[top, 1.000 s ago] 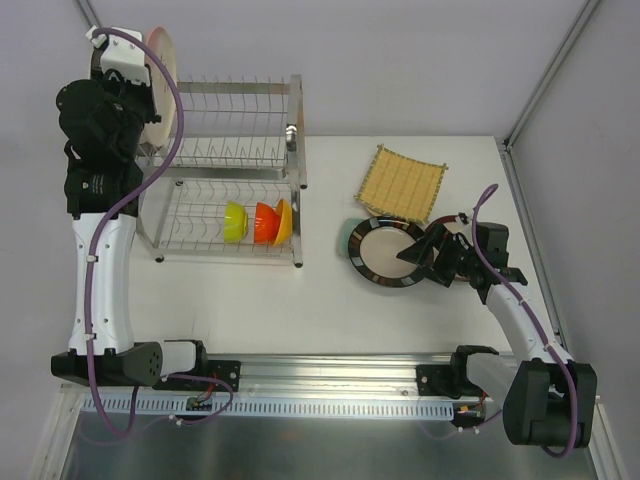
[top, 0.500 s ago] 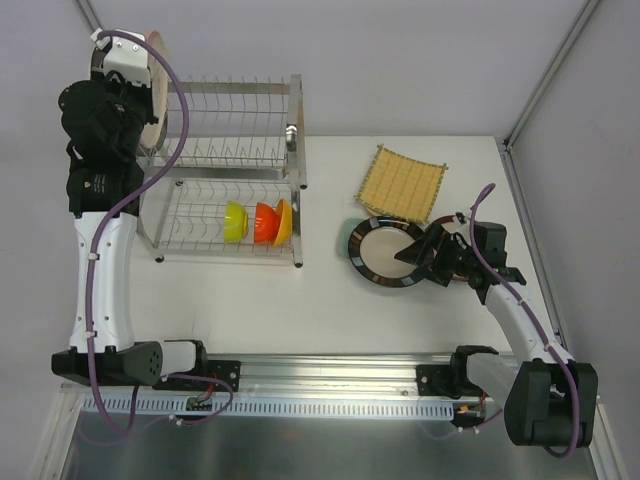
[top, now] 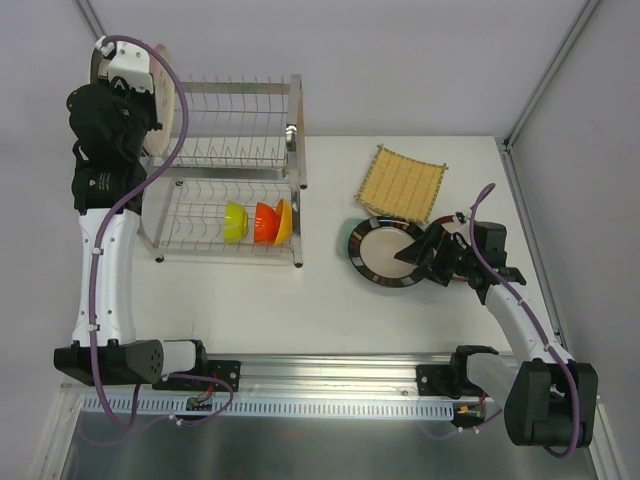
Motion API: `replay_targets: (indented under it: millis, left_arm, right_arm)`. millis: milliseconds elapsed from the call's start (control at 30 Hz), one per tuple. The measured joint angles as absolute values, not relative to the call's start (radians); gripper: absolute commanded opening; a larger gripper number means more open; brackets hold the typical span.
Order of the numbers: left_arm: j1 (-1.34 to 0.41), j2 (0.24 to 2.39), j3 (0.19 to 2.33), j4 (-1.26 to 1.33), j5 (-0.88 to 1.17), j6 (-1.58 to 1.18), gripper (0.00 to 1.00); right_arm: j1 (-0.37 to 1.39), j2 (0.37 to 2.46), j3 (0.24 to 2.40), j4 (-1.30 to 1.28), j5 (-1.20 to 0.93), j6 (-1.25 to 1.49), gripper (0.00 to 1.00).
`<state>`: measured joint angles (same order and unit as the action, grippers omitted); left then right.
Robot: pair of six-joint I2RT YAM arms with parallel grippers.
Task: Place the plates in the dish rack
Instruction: Insert the plate into the dish rack
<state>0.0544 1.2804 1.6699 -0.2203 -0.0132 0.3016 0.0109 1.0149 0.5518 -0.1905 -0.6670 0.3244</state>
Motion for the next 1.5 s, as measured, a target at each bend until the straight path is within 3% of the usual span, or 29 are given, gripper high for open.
replay_targets:
  millis: [300, 500, 767, 1300, 1500]
  left_arm:
    - [0.068, 1.288, 1.669, -0.214, -0.013, 0.273, 0.15]
    - [0.081, 1.288, 1.669, -0.196, -0.044, 0.276, 0.34]
    - [0.098, 1.287, 1.669, -0.154, -0.081, 0.278, 0.49]
    - [0.094, 1.227, 1.669, -0.139, -0.034, 0.237, 0.92]
    - [0.094, 1.171, 1.668, -0.139, -0.001, 0.186, 0.95]
  right_arm:
    - [0.011, 1.015, 0.552, -0.19, -0.667, 0.325, 1.0]
    - [0.012, 1.015, 0.552, -0.19, -0.667, 0.324, 1.0]
    - [0.012, 1.015, 0.552, -0.19, -0.667, 0.325, 1.0]
    - [0.012, 1.015, 0.551, -0.19, -0.667, 0.324, 1.0]
    - [0.012, 1.015, 0.552, -0.191, -0.666, 0.324, 0.99]
